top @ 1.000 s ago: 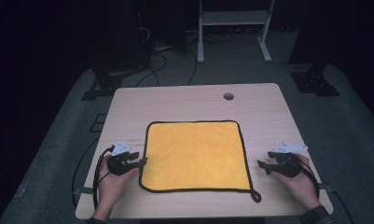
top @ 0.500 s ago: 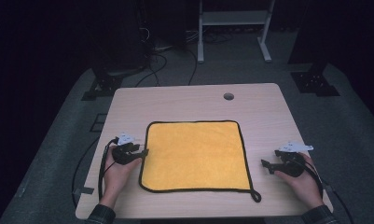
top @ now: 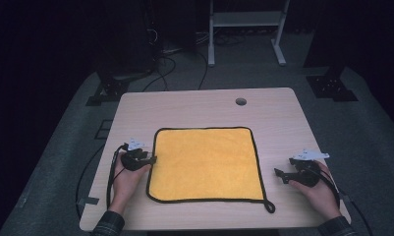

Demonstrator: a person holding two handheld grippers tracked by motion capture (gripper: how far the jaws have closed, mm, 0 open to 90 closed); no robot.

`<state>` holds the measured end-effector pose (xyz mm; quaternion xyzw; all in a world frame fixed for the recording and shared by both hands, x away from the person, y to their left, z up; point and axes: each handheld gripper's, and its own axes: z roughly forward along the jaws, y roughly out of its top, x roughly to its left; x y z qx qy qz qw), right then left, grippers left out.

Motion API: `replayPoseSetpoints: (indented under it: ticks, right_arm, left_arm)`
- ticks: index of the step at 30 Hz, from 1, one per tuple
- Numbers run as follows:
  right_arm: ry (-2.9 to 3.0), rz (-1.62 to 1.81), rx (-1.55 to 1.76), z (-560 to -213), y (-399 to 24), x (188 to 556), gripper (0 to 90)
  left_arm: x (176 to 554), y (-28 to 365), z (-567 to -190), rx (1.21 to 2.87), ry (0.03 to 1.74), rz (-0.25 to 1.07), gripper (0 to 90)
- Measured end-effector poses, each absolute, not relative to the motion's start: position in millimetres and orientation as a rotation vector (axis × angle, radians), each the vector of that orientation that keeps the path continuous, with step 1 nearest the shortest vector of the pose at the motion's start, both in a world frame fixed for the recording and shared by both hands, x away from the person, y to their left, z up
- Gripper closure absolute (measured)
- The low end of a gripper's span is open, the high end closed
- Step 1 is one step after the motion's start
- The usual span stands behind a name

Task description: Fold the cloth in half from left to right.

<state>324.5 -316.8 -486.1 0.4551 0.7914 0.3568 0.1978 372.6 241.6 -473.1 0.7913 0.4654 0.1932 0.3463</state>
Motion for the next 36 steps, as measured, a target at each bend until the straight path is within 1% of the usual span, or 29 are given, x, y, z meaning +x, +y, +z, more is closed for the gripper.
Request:
replayPoseSetpoints:
  ticks: [3,8,9,11,12,13,15,16,18,22,26,29,33,36]
  right_arm:
    - [2.215,0.999,1.274,-486.1,-316.8,324.5,22.0]
    - [2.215,0.999,1.273,-486.1,-316.8,324.5,21.9]
    - [2.216,0.999,1.273,-486.2,-316.8,324.6,21.9]
    - [2.216,0.999,1.273,-486.2,-316.8,324.6,21.9]
    - [2.216,0.999,1.273,-486.2,-316.8,324.6,21.9]
    - [2.216,0.998,1.272,-486.2,-316.8,324.5,21.9]
    - [2.216,0.999,1.273,-486.2,-316.8,324.5,21.9]
    - [2.216,0.999,1.273,-486.2,-316.8,324.5,21.9]
    - [2.216,0.998,1.273,-486.1,-316.8,324.5,21.8]
    - [2.216,0.998,1.273,-486.1,-316.8,324.5,21.8]
    - [2.219,1.000,1.271,-486.1,-316.7,324.5,21.4]
    - [2.221,1.000,1.270,-486.1,-316.6,324.3,21.4]
    - [2.221,1.001,1.267,-486.2,-316.6,324.2,21.4]
    - [2.222,1.002,1.266,-486.2,-316.6,323.9,21.4]
  left_arm:
    - [371.6,239.1,-472.8,2.063,1.199,0.507,54.7]
    - [367.5,235.7,-474.1,2.040,1.204,0.508,64.7]
    - [367.2,235.1,-474.1,2.037,1.203,0.500,67.3]
    - [366.7,233.8,-474.0,2.032,1.208,0.492,75.3]
    - [366.7,233.1,-474.0,2.029,1.212,0.489,75.3]
    - [366.6,232.6,-474.1,2.025,1.215,0.485,78.7]
    - [366.8,232.2,-474.3,2.018,1.220,0.475,82.2]
    - [367.0,232.1,-474.7,2.005,1.228,0.470,82.2]
    - [367.7,231.4,-474.6,1.997,1.242,0.465,85.2]
    - [367.0,230.1,-474.2,1.993,1.247,0.475,87.0]
    - [367.6,236.0,-472.0,1.984,1.255,0.445,87.2]
    - [367.3,244.0,-467.4,1.947,1.264,0.422,87.2]
    - [367.1,255.5,-463.2,1.945,1.278,0.451,87.2]
    - [366.2,271.7,-459.1,1.925,1.311,0.473,87.3]
